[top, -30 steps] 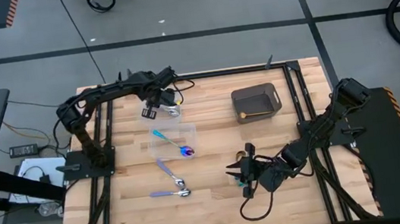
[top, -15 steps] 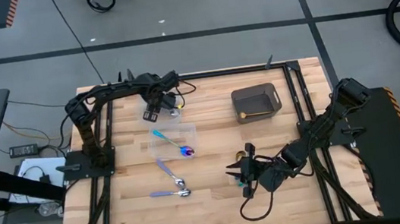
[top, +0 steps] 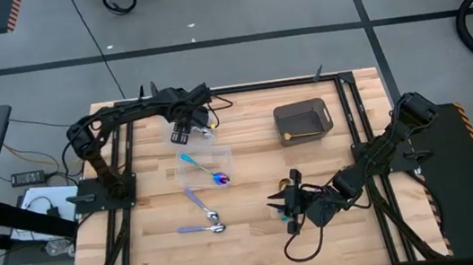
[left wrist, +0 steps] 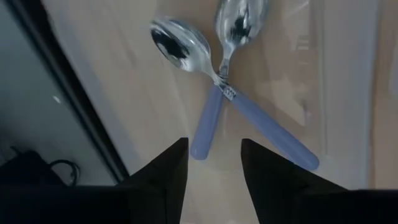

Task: Sort silverware by color (type)
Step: Put the purple spoon into the top transparent bin

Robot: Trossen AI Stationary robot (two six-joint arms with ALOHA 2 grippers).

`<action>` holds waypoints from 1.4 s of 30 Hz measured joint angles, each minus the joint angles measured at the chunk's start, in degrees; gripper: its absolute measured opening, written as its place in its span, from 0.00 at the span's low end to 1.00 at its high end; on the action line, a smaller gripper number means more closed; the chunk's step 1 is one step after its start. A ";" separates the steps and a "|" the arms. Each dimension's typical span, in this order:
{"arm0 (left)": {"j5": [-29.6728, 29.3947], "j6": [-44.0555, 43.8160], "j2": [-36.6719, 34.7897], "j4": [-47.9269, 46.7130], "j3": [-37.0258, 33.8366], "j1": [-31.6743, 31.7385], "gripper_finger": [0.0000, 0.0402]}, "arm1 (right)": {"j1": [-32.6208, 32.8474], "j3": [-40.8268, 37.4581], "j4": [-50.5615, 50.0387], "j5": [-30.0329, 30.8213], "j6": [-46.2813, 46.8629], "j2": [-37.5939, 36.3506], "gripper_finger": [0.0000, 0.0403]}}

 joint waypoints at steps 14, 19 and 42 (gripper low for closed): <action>1.85 -14.00 -7.41 -0.25 0.02 -11.73 0.38 | -2.64 0.00 -0.52 -0.06 -5.82 0.00 0.24; 5.06 -20.95 -7.43 -0.85 0.02 -16.92 0.38 | -4.64 0.01 -1.16 -2.29 -7.18 0.00 0.24; 7.31 -42.63 -7.41 -1.63 0.02 -34.72 0.38 | -8.68 0.00 -1.62 -6.03 -11.65 0.00 0.24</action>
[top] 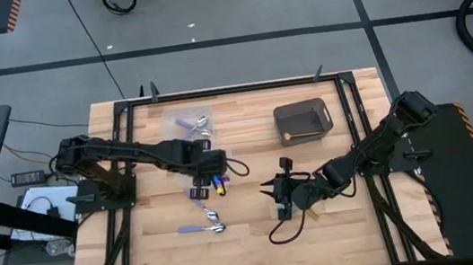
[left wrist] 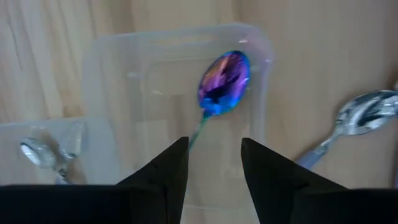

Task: Sort silverware by color (type)
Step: Put the purple spoon into the top transparent bin

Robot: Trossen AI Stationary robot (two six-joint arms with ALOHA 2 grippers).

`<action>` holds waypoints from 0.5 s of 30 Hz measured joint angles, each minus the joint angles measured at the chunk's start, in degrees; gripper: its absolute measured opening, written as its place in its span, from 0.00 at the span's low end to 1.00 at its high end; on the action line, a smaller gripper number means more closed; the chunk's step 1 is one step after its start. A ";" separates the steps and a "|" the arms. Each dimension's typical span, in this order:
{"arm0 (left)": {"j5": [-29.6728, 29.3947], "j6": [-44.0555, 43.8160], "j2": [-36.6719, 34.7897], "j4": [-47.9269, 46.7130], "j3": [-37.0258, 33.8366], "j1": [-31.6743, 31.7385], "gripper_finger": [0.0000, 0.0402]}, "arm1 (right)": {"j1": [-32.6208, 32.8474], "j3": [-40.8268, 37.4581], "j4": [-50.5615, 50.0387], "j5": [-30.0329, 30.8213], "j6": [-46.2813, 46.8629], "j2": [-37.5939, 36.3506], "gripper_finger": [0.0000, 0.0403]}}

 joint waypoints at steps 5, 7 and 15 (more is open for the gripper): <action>0.00 -4.17 0.02 0.04 0.00 -2.74 0.38 | 0.00 0.01 0.02 0.00 -0.03 0.00 0.24; -0.01 -6.16 0.02 0.04 0.00 -3.82 0.38 | 0.02 0.00 0.02 -0.02 -0.26 0.00 0.24; -0.12 -14.43 0.02 0.14 0.00 -7.76 0.38 | -0.26 0.01 0.04 0.00 -1.80 0.00 0.24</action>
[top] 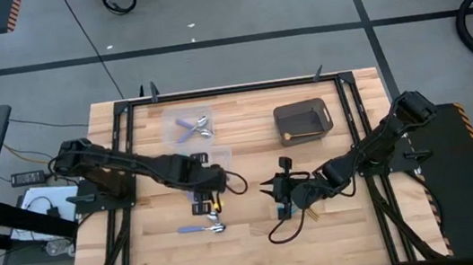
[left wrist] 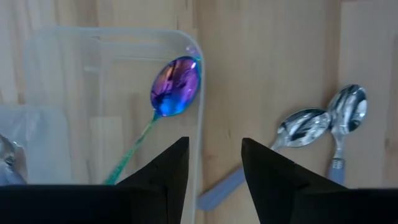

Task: Sort silverware by color (type)
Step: Put the purple spoon into the top transparent bin

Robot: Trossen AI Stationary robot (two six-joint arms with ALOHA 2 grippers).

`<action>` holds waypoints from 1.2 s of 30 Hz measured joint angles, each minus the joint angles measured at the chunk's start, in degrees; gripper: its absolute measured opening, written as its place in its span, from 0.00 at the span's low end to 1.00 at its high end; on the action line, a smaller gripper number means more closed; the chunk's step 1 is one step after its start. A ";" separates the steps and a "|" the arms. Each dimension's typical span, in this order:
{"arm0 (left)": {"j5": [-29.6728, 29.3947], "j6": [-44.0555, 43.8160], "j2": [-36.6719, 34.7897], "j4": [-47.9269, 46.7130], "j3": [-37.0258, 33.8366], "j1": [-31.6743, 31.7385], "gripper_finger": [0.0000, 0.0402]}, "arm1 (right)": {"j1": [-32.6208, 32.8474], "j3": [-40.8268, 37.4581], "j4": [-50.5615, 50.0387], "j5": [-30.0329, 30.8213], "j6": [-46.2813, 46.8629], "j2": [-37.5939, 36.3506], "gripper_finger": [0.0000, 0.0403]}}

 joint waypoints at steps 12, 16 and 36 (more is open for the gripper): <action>-0.33 3.15 0.04 4.58 -1.82 -6.10 0.36 | -0.66 0.01 0.39 -1.75 -4.56 0.00 0.24; -0.35 6.48 0.07 7.19 -5.46 -7.26 0.36 | -0.70 0.00 0.39 -2.52 -5.09 0.00 0.24; 6.46 21.85 0.09 17.33 -19.07 -5.57 0.36 | -0.63 -0.01 1.76 -3.57 -3.12 -0.02 0.24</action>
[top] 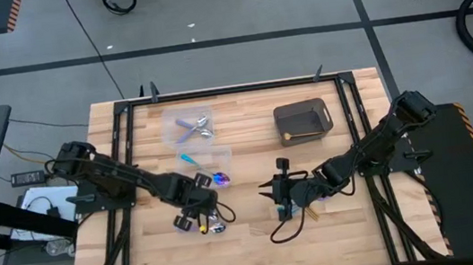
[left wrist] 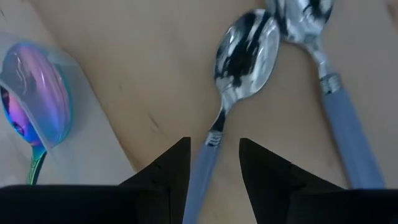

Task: Sort silverware by color (type)
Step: Put the purple spoon into the top transparent bin

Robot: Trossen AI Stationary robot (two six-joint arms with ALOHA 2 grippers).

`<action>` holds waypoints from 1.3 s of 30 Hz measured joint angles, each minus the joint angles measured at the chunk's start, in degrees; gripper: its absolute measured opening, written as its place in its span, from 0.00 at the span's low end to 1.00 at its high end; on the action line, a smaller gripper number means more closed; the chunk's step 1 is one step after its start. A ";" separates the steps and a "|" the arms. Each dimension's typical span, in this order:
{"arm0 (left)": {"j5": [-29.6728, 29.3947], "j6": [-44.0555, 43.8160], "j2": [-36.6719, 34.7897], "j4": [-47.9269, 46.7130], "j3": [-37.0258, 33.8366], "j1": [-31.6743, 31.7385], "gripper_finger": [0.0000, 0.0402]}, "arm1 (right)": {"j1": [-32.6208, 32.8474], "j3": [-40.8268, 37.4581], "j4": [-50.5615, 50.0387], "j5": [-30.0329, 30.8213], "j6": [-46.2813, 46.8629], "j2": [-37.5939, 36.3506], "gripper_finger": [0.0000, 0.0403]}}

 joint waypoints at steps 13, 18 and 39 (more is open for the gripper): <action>-1.61 5.11 6.65 -4.68 2.81 -0.80 0.36 | 0.11 0.00 1.21 -0.63 1.58 0.00 0.24; -2.06 6.81 8.07 -4.86 3.18 -0.80 0.36 | 0.60 0.01 1.53 -0.65 1.92 0.00 0.24; 1.87 1.71 8.20 -5.12 2.31 0.56 0.12 | 1.01 0.01 1.58 -0.56 2.14 0.00 0.24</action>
